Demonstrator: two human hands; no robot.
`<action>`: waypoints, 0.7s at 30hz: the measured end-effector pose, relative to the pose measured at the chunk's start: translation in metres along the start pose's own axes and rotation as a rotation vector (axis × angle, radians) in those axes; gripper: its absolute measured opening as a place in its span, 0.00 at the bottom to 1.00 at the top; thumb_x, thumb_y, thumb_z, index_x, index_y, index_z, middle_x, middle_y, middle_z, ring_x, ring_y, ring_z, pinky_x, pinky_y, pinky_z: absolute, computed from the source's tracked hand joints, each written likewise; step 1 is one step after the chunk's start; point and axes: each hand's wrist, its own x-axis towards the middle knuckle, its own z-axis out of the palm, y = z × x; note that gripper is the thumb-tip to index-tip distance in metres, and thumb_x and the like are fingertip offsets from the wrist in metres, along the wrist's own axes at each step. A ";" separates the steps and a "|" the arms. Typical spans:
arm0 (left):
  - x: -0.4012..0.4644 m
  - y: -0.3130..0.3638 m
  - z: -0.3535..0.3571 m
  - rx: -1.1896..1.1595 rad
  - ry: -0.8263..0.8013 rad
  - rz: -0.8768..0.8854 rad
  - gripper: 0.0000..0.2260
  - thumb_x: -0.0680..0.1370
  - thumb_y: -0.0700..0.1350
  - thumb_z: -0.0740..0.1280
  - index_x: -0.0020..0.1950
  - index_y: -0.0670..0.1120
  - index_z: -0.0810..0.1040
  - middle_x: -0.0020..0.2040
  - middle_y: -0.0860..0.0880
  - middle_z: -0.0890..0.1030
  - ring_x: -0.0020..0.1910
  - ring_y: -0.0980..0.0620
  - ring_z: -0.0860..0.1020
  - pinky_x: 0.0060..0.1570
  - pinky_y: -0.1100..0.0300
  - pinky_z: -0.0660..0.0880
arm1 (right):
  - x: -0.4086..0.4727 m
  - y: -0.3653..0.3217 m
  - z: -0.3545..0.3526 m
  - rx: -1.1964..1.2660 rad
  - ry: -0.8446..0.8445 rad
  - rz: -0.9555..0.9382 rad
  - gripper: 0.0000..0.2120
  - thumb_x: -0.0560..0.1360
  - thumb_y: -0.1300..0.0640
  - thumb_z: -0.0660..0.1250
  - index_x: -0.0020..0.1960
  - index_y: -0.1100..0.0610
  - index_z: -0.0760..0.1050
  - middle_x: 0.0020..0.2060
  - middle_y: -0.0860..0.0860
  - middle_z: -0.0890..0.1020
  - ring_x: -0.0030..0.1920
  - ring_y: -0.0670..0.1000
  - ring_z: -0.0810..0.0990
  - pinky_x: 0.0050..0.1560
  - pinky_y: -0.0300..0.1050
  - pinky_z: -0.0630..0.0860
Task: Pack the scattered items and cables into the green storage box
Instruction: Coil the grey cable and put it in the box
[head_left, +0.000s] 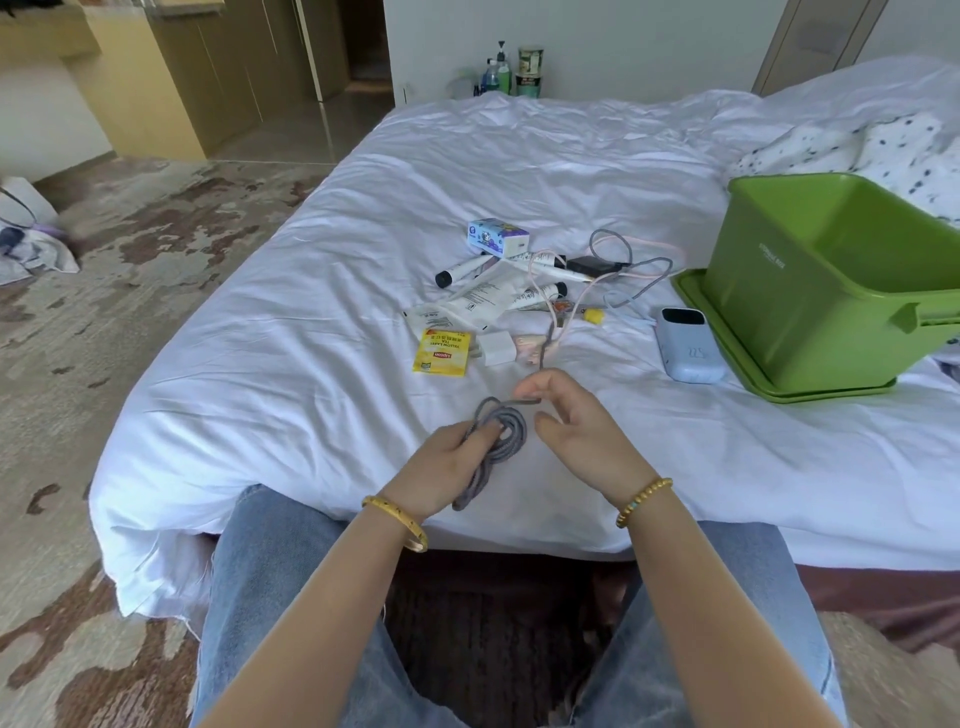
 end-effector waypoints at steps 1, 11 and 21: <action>0.000 -0.001 -0.001 -0.084 0.025 -0.030 0.17 0.79 0.54 0.58 0.38 0.44 0.73 0.29 0.49 0.75 0.28 0.53 0.72 0.30 0.61 0.66 | 0.000 0.003 -0.002 -0.017 -0.007 0.002 0.18 0.72 0.73 0.57 0.49 0.51 0.73 0.51 0.47 0.74 0.56 0.40 0.72 0.56 0.21 0.63; 0.002 -0.001 -0.002 -0.109 0.052 0.001 0.19 0.78 0.61 0.55 0.35 0.53 0.76 0.32 0.54 0.79 0.43 0.46 0.80 0.42 0.57 0.71 | 0.018 0.023 -0.001 -0.387 0.278 0.076 0.07 0.77 0.62 0.61 0.50 0.60 0.77 0.47 0.57 0.82 0.48 0.57 0.78 0.41 0.38 0.66; 0.007 0.005 -0.013 -0.306 0.011 0.026 0.25 0.75 0.64 0.56 0.43 0.44 0.78 0.29 0.53 0.76 0.29 0.53 0.72 0.29 0.59 0.67 | 0.006 -0.048 -0.007 -0.043 0.185 -0.233 0.15 0.76 0.63 0.63 0.41 0.42 0.76 0.24 0.42 0.75 0.27 0.43 0.69 0.32 0.35 0.67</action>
